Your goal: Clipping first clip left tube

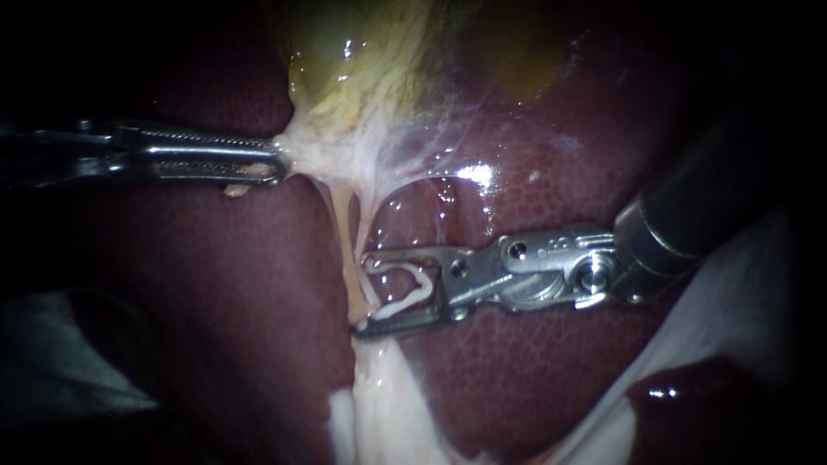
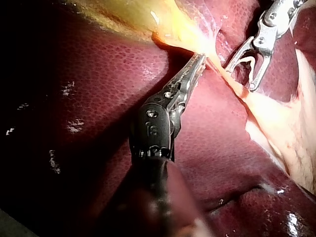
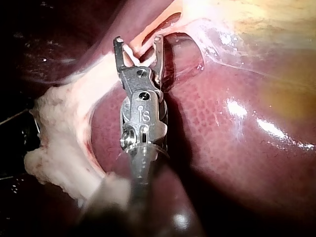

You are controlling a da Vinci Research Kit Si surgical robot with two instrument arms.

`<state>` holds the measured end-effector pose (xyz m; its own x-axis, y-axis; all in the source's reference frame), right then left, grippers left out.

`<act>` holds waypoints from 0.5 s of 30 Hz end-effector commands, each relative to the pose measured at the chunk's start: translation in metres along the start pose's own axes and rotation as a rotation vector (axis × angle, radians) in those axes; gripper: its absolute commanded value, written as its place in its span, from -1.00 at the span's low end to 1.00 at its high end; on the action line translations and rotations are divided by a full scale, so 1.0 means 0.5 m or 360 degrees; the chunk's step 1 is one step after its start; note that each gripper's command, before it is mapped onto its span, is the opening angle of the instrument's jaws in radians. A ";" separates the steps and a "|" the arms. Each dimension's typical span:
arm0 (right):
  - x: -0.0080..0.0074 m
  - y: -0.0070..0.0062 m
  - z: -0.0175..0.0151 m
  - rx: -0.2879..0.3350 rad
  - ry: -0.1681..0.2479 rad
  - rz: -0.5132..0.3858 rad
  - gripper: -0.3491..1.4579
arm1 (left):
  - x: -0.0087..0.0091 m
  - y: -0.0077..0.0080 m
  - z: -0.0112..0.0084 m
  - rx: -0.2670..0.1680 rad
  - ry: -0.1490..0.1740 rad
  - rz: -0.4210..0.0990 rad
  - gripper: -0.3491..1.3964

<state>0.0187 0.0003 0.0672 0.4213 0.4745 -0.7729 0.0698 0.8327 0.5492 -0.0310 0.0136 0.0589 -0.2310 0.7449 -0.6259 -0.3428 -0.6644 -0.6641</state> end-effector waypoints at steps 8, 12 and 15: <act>0.0002 -0.0010 -0.0004 0.0006 0.0000 -0.0003 -0.06 | 0.0000 -0.0001 -0.0001 -0.0002 0.0000 0.0001 -1.00; 0.0005 -0.0019 -0.0019 0.0015 0.0001 -0.0003 -0.06 | -0.0001 -0.0001 -0.0003 -0.0003 0.0000 0.0001 -1.00; 0.0011 -0.0025 -0.0037 0.0028 0.0003 0.0000 -0.06 | -0.0001 -0.0002 -0.0005 -0.0004 -0.0001 0.0001 -1.00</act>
<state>0.0169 0.0000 0.0653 0.4207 0.4750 -0.7729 0.0861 0.8272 0.5553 -0.0307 0.0136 0.0589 -0.2318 0.7447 -0.6258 -0.3419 -0.6647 -0.6643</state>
